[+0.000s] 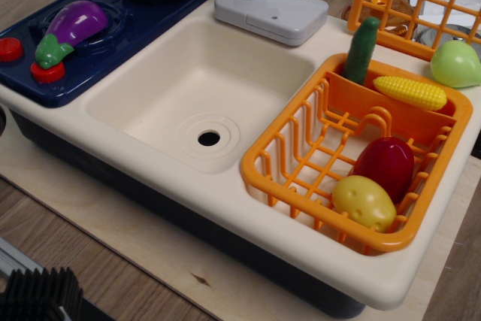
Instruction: Put eggplant into pan
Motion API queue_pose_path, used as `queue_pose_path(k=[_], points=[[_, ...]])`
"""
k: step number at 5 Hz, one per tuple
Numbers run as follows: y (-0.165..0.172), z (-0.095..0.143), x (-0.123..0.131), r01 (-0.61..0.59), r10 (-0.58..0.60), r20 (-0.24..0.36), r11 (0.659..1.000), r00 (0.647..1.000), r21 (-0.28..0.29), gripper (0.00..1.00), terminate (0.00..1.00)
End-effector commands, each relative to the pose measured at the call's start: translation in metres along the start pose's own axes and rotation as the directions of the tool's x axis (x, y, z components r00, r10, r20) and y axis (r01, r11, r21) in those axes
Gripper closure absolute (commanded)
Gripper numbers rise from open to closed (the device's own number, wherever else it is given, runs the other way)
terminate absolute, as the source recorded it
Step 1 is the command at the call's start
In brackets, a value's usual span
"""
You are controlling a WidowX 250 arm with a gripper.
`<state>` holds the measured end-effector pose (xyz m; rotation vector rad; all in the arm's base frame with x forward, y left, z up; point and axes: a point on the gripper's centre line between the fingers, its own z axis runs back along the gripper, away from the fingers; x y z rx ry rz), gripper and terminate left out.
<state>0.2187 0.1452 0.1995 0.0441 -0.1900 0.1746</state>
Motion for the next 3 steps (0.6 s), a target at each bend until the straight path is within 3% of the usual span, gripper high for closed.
queue_pose_path(k=[1, 3], points=[[0.000, 0.000, 0.000, 0.000, 0.000, 0.000, 1.000, 1.000, 0.000, 0.00, 0.00], [0.003, -0.024, 0.003, -0.019, 0.019, 0.019, 1.000, 1.000, -0.006, 0.00, 0.00]])
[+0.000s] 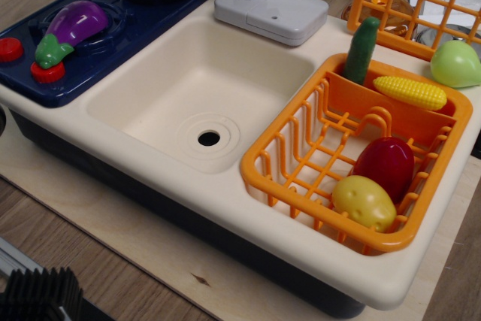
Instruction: Put eggplant into pan
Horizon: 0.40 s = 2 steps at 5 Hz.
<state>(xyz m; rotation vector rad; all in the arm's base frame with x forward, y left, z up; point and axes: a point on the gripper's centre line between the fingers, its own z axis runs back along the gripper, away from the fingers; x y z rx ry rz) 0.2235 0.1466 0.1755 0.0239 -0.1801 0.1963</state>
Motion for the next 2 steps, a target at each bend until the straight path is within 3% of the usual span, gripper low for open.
queue_pose_path(k=[1, 2], points=[[0.005, -0.010, 0.008, 0.007, -0.007, 0.044, 1.000, 0.999, -0.002, 0.00, 0.00], [0.006, -0.024, 0.014, 0.022, -0.021, 0.059, 0.999, 0.998, -0.024, 0.00, 0.00]])
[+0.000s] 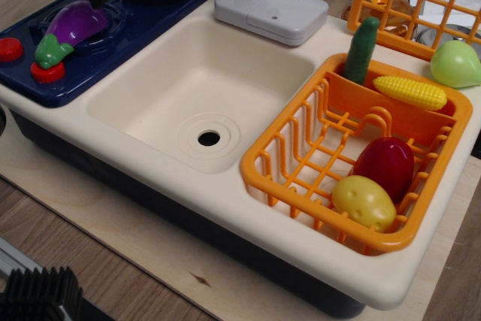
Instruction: Put eggplant into pan
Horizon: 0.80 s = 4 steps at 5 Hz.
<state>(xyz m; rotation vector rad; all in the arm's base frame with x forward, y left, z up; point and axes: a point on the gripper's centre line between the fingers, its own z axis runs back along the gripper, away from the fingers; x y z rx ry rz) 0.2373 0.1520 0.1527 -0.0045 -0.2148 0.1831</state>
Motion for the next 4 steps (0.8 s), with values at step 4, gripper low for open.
queue_pose_path(k=[4], points=[[0.003, -0.038, -0.014, 0.033, -0.038, 0.092, 0.998, 0.995, 0.059, 0.00, 0.00]])
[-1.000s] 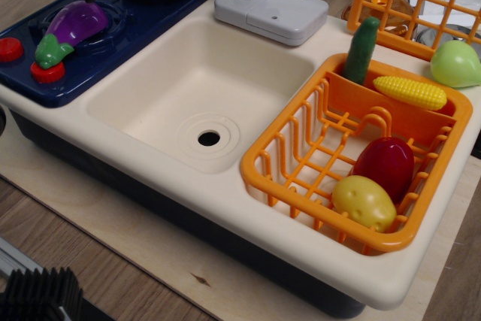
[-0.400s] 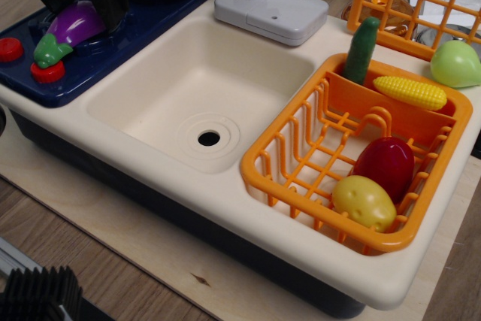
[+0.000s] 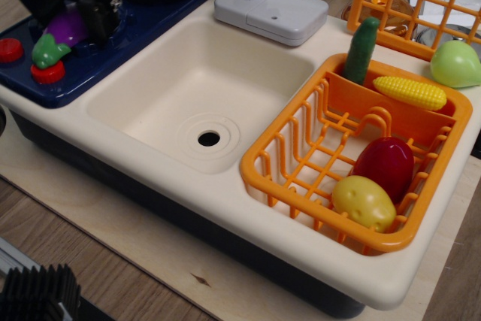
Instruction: Put eggplant into pan
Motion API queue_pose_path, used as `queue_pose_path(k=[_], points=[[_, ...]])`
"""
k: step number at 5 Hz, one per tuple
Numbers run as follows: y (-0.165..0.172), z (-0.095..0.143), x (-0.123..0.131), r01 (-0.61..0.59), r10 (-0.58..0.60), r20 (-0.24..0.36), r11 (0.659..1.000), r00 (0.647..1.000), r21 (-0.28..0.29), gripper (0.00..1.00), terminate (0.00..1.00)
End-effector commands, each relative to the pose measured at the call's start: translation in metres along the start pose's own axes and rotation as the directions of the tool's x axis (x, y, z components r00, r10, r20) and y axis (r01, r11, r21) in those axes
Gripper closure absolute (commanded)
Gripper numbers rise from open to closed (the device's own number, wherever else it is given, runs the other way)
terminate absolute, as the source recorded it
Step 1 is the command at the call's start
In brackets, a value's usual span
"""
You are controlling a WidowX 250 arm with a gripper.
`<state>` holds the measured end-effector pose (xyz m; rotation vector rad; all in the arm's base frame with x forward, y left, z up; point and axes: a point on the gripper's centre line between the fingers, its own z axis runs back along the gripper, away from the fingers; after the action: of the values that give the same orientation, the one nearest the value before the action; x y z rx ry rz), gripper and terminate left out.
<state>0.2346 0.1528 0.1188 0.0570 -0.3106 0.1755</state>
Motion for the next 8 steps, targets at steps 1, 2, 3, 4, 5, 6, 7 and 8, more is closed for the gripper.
queue_pose_path(k=[1, 2, 3, 4, 5, 6, 7, 8], points=[[0.001, 0.001, 0.003, 0.073, -0.072, -0.041, 0.997, 0.997, 0.023, 1.00, 0.00], [0.004, 0.015, 0.014, 0.098, -0.095, -0.066, 0.994, 0.993, 0.039, 1.00, 0.00], [0.012, 0.038, 0.033, 0.142, -0.136, -0.079, 0.987, 0.988, 0.076, 1.00, 0.00], [0.016, 0.054, 0.056, 0.192, -0.184, -0.074, 0.973, 0.980, 0.127, 1.00, 0.00], [0.019, 0.066, 0.081, 0.257, -0.254, -0.043, 0.953, 0.966, 0.162, 1.00, 0.00], [0.026, 0.066, 0.103, 0.366, -0.373, 0.074, 0.926, 0.925, 0.096, 1.00, 0.00], [0.018, 0.064, 0.119, 0.449, -0.456, 0.104, 0.889, 0.884, 0.088, 1.00, 0.00], [0.006, 0.059, 0.124, 0.459, -0.465, 0.154, 0.886, 0.872, 0.070, 1.00, 0.00]])
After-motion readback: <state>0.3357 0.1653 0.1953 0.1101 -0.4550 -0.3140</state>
